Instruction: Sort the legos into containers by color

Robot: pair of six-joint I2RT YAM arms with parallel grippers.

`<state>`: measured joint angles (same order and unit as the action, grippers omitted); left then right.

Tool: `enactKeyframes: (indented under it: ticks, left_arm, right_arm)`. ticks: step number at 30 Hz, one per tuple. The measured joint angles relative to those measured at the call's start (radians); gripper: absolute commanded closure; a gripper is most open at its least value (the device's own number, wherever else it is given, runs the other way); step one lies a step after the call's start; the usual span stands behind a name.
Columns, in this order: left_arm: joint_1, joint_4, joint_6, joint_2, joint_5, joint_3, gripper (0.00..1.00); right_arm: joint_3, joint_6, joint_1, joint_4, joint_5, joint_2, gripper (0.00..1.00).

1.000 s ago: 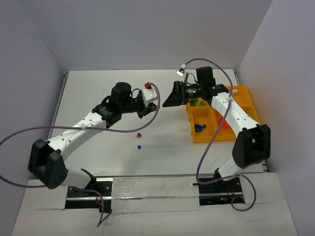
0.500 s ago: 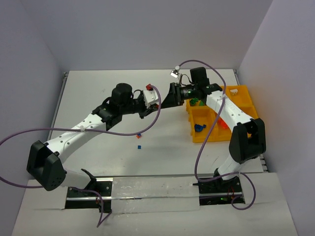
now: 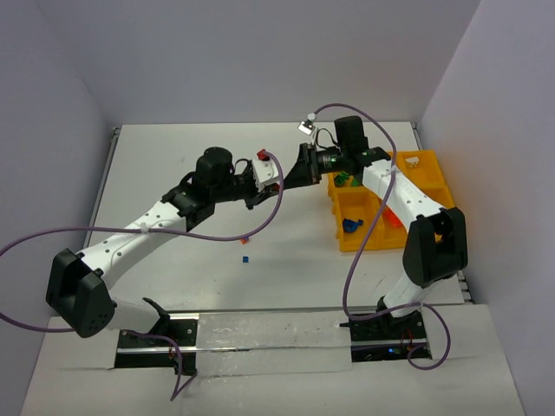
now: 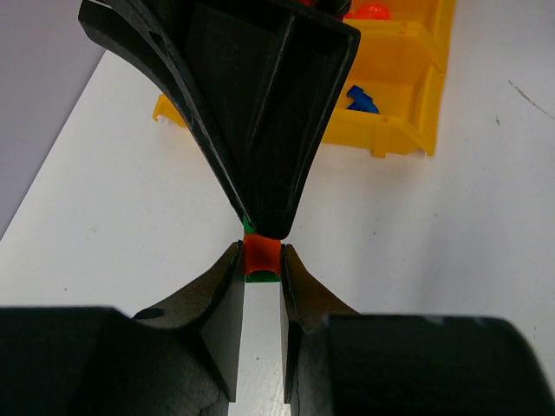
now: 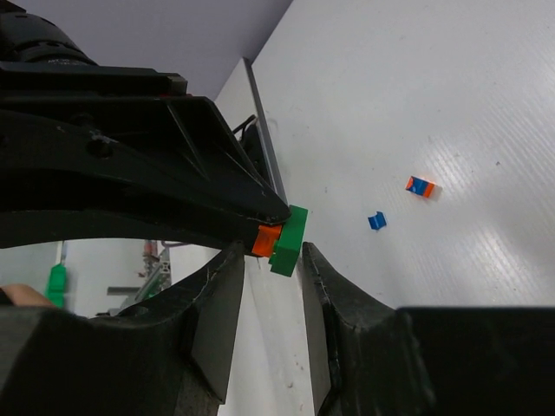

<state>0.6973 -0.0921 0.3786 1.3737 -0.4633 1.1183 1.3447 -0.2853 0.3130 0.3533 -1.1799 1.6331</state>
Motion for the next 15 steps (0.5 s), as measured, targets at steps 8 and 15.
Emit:
enactKeyframes:
  ticks: [8,15]
  left_arm:
    - [0.002,0.003,0.0,-0.003,0.003,-0.004,1.0]
    - [0.001,0.006,0.004,-0.01,0.013,-0.012,1.0]
  right_arm:
    - [0.004,-0.002,0.006,-0.001,-0.007,0.019,0.81]
    - [0.013,0.012,0.004,0.009,0.014,0.02,1.0]
